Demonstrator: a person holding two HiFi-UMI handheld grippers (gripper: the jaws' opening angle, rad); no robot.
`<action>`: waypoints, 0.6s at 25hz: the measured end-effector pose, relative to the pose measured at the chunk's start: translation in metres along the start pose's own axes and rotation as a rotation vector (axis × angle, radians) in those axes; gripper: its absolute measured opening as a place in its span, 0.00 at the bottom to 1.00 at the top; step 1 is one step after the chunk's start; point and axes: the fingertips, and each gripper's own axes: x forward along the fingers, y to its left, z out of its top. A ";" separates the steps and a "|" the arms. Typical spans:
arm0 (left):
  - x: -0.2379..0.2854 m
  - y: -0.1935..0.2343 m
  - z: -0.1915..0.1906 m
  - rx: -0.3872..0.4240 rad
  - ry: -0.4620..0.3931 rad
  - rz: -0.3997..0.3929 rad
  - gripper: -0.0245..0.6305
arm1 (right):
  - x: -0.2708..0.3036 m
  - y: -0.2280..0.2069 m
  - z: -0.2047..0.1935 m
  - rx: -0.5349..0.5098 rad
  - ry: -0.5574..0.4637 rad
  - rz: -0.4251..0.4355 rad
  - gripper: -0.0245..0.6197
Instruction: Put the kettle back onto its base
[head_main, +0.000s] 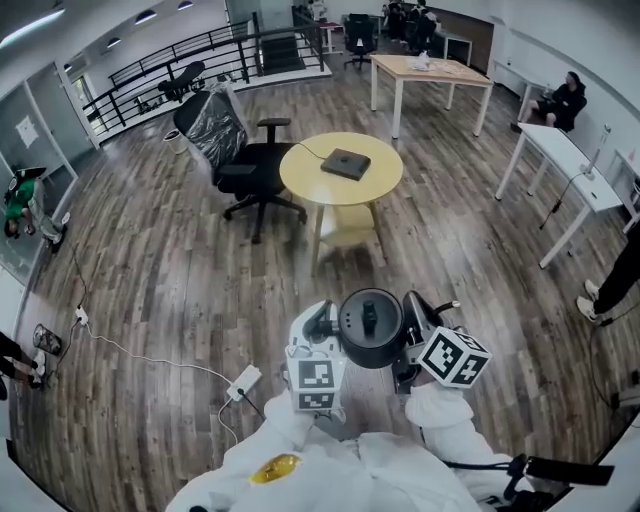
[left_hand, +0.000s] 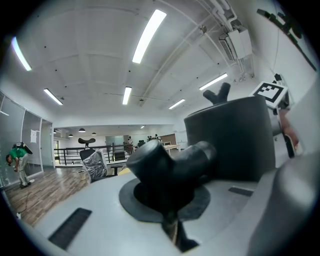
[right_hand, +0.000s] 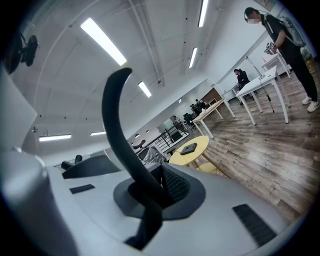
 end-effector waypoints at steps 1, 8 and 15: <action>0.009 0.006 0.001 0.001 -0.001 0.000 0.04 | 0.011 -0.001 0.003 -0.001 -0.002 0.000 0.05; 0.076 0.046 0.010 -0.001 -0.007 -0.021 0.04 | 0.084 -0.003 0.027 -0.010 -0.014 -0.014 0.05; 0.135 0.091 0.009 -0.004 -0.004 -0.034 0.04 | 0.156 -0.005 0.037 -0.008 -0.010 -0.028 0.05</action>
